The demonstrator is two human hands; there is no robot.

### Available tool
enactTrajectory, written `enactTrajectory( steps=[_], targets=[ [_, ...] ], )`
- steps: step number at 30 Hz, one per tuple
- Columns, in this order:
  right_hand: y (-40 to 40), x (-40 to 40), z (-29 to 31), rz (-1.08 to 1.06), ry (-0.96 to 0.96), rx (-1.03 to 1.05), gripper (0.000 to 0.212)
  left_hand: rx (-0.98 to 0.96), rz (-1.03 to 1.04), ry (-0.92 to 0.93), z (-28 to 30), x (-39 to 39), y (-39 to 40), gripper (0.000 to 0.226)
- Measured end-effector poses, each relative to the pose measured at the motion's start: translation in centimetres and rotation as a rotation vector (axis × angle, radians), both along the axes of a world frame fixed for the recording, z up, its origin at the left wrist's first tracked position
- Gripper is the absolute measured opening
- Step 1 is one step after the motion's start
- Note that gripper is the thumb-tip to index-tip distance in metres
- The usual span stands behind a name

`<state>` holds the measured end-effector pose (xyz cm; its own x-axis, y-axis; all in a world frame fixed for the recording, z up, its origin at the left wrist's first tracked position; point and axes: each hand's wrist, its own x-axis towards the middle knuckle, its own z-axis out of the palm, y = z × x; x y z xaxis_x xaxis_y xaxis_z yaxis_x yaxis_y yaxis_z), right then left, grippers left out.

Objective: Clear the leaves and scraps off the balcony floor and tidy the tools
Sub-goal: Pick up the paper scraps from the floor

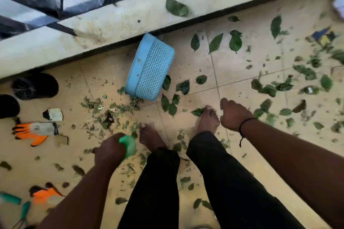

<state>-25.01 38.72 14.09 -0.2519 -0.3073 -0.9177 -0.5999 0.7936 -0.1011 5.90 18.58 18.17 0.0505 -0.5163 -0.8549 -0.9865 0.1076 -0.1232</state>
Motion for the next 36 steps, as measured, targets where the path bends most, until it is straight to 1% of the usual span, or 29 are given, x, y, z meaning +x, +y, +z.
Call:
enactTrajectory(
  steps=[2, 5, 7, 11, 16, 19, 21, 25, 26, 28, 30, 32, 34, 36],
  targets=[
    [0.6, 1.1, 5.4, 0.043, -0.026, 0.012, 0.039, 0.064, -0.138, -0.034, 3.7, -1.0, 1.2, 0.035],
    [1.1, 1.9, 14.0, 0.120, -0.012, -0.039, 0.046, 0.107, -0.313, -0.041, 9.3, -3.7, 2.0, 0.027],
    [2.2, 2.0, 17.4, 0.109, 0.037, -0.108, 0.045, 0.103, -0.408, -0.021, 12.8, -6.3, 2.3, 0.023],
    [4.9, 2.2, 22.2, 0.019, 0.093, -0.123, 0.045, 0.082, -0.600, 0.107, 19.7, -10.8, 3.0, 0.018],
    [7.3, 2.3, 29.7, -0.169, 0.244, -0.150, 0.049, 0.082, -0.964, 0.211, 27.6, -14.1, 3.9, 0.024],
    [8.5, 3.6, 35.0, -0.299, 0.342, -0.179, 0.050, 0.019, -1.157, 0.291, 32.3, -15.4, 4.0, 0.026],
    [9.0, 4.6, 37.8, -0.376, 0.390, -0.191, 0.049, 0.019, -1.234, 0.345, 34.7, -16.5, 4.2, 0.027],
    [10.8, 6.3, 43.2, -0.507, 0.549, -0.255, 0.043, -0.042, -1.340, 0.531, 40.3, -19.5, 5.9, 0.029],
    [11.4, 6.7, 44.2, -0.514, 0.560, -0.247, 0.042, -0.047, -1.364, 0.563, 41.2, -20.0, 6.6, 0.030],
    [13.5, 7.9, 46.1, -0.536, 0.564, -0.214, 0.046, -0.046, -1.412, 0.615, 42.9, -20.8, 8.4, 0.029],
    [16.3, 9.2, 47.3, -0.613, 0.564, -0.188, 0.056, 0.000, -1.431, 0.664, 43.6, -21.3, 10.4, 0.037],
    [19.1, 10.4, 48.1, -0.701, 0.563, -0.168, 0.065, 0.057, -1.475, 0.695, 43.8, -21.6, 12.6, 0.055],
    [22.1, 11.6, 48.9, -0.801, 0.571, -0.155, 0.065, 0.077, -1.534, 0.721, 44.2, -21.9, 15.2, 0.069],
    [24.9, 12.6, 49.5, -0.888, 0.577, -0.127, 0.067, 0.117, -1.591, 0.728, 44.4, -22.2, 17.7, 0.091]
  ],
)
